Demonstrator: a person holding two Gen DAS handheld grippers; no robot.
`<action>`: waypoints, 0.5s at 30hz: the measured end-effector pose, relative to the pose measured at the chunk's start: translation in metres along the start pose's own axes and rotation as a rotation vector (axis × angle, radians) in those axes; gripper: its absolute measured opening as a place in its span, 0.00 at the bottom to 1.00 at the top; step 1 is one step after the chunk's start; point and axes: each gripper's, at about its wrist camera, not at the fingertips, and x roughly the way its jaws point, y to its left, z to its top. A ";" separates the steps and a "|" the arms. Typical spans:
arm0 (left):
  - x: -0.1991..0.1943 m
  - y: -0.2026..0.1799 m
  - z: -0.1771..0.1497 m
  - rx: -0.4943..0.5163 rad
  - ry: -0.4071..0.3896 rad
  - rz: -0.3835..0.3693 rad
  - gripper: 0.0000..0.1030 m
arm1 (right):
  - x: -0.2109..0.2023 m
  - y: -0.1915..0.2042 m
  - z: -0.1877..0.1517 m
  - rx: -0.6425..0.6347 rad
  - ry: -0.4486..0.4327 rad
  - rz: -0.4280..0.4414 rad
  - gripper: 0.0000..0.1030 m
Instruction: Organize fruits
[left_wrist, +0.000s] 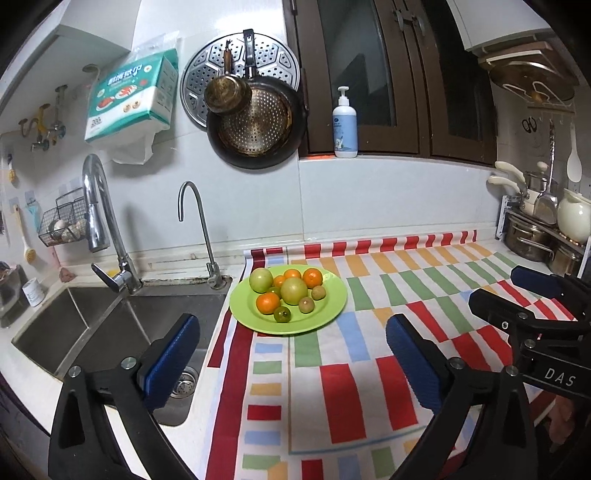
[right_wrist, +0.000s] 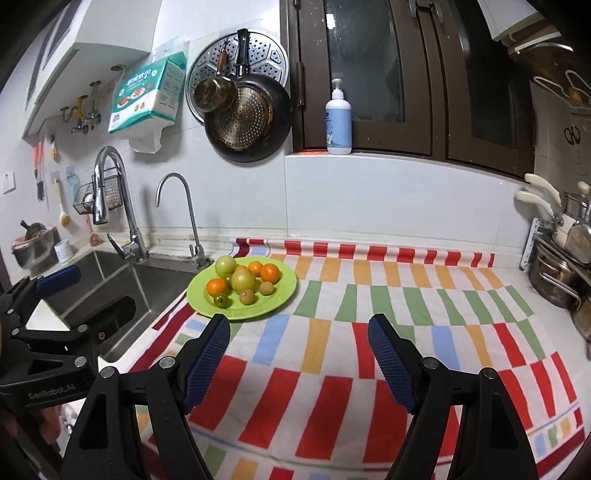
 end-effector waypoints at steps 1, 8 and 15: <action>-0.004 -0.002 -0.001 0.000 -0.004 0.001 1.00 | -0.005 -0.001 -0.001 -0.001 -0.003 0.000 0.75; -0.027 -0.012 -0.007 0.000 -0.010 0.013 1.00 | -0.029 -0.006 -0.011 -0.003 -0.020 -0.002 0.79; -0.043 -0.019 -0.011 -0.006 -0.014 0.016 1.00 | -0.047 -0.012 -0.017 -0.004 -0.031 -0.002 0.79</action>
